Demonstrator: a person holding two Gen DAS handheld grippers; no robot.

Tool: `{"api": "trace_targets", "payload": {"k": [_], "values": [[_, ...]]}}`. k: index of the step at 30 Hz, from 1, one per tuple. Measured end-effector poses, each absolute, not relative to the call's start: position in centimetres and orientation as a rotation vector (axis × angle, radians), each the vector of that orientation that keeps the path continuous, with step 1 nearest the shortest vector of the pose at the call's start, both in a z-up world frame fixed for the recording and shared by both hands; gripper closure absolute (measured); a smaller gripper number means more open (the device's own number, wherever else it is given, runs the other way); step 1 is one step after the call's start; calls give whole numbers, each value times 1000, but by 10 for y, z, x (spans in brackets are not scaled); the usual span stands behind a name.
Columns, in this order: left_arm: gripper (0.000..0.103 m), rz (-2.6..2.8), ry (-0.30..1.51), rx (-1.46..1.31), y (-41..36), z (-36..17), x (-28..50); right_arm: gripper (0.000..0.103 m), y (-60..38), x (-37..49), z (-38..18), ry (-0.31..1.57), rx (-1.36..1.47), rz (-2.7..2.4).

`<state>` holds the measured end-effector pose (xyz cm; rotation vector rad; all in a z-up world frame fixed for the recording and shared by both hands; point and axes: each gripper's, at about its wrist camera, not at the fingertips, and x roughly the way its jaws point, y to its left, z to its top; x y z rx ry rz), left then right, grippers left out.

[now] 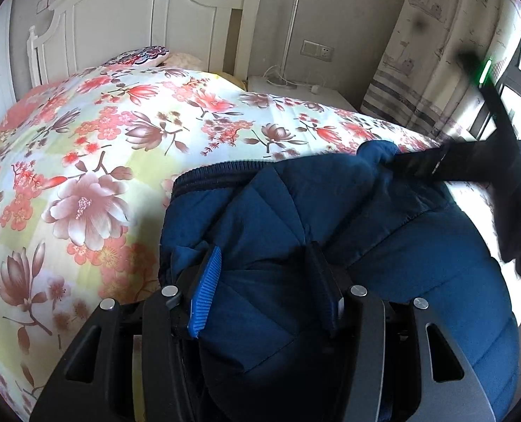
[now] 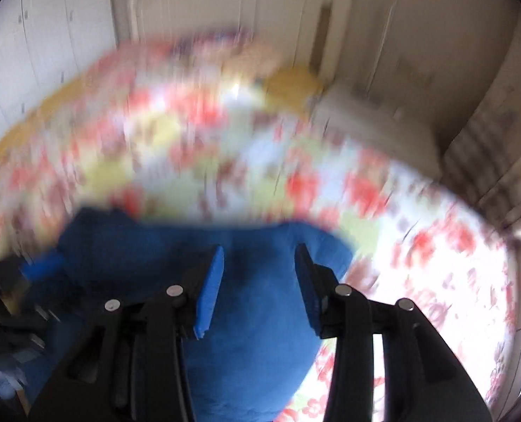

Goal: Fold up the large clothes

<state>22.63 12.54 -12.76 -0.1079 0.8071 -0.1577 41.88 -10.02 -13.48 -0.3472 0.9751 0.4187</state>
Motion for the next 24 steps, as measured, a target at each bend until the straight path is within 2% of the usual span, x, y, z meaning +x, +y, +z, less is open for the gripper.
{"api": "trace_targets", "payload": {"k": [2,5,7,11,13,14,19,20,21,22,24], "values": [[53,-161,815,-114,127,-129,228,57,-100,418,-151,919,-302,410],[52,-178,820,-135,130,-130,229,57,-76,409,-144,912,-482,334],[51,-186,817,-153,133,-132,229,58,-67,398,-125,904,-483,329],[51,-192,809,-172,135,-133,227,54,-58,341,-85,749,-458,375],[51,-206,797,-206,140,-133,226,54,-43,325,-104,789,-560,403],[51,-214,790,-226,143,-133,224,55,-33,323,-132,831,-655,376],[51,-211,747,-276,163,-119,193,54,-61,325,-122,838,-479,455],[47,-202,749,-269,165,-115,183,52,-69,319,-117,840,-423,479],[34,-202,757,-273,168,-114,177,41,-80,311,-111,830,-355,511],[25,-211,771,-289,172,-115,169,22,-92,301,-105,815,-282,554],[15,-282,813,-365,183,-122,157,9,-124,277,-102,793,-120,652]]}}
